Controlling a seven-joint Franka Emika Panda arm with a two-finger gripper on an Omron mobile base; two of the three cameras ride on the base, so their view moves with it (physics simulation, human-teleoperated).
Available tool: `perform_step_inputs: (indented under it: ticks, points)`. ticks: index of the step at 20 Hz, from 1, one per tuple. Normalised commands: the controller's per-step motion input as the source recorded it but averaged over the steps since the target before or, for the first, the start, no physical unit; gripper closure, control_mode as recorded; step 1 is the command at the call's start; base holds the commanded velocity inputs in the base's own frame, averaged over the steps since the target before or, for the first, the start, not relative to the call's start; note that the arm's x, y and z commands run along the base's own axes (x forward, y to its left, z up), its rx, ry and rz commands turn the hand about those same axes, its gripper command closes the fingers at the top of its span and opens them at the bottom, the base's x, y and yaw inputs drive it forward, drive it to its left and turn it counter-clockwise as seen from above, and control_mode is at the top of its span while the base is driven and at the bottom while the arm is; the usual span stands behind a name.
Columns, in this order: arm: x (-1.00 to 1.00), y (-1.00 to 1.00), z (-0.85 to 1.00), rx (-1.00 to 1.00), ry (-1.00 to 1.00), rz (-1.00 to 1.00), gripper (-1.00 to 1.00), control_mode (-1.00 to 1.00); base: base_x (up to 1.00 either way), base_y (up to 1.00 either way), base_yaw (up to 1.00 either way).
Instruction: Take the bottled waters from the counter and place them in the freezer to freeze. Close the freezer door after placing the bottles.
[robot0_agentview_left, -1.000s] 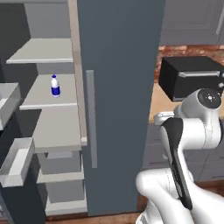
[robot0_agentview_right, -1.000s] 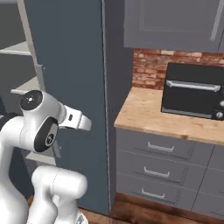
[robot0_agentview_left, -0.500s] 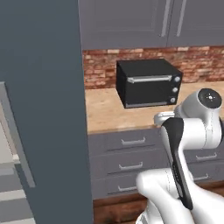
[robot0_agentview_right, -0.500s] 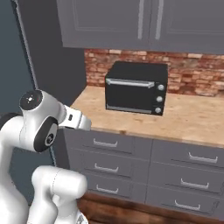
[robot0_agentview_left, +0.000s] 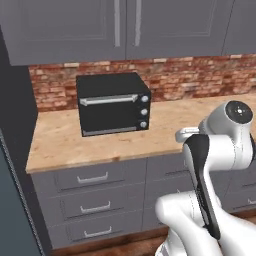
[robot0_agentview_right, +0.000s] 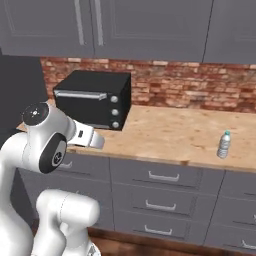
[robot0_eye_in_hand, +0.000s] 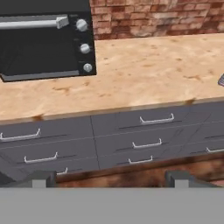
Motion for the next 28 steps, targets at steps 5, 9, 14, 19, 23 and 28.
perform_step_inputs:
  ticks: [5,9,14,19,23,28]
  points:
    - [0.0,0.0,0.0,0.0,0.0,0.0,-1.0,1.0,0.14,-1.0,-0.17]
    - [0.0,0.0,0.0,0.0,0.0,0.0,-1.0,1.0,0.31,-1.0,-0.07]
    - [0.0,0.0,0.0,0.0,0.0,0.0,-1.0,1.0,0.33,-1.0,0.0]
    - [0.0,0.0,0.0,0.0,0.0,0.0,-1.0,1.0,0.46,-0.77,0.17]
    - [0.0,0.0,0.0,0.0,0.0,0.0,-1.0,1.0,0.4,-0.25,0.17]
    - [0.0,0.0,0.0,0.0,0.0,0.0,-1.0,1.0,0.12,0.07,0.01]
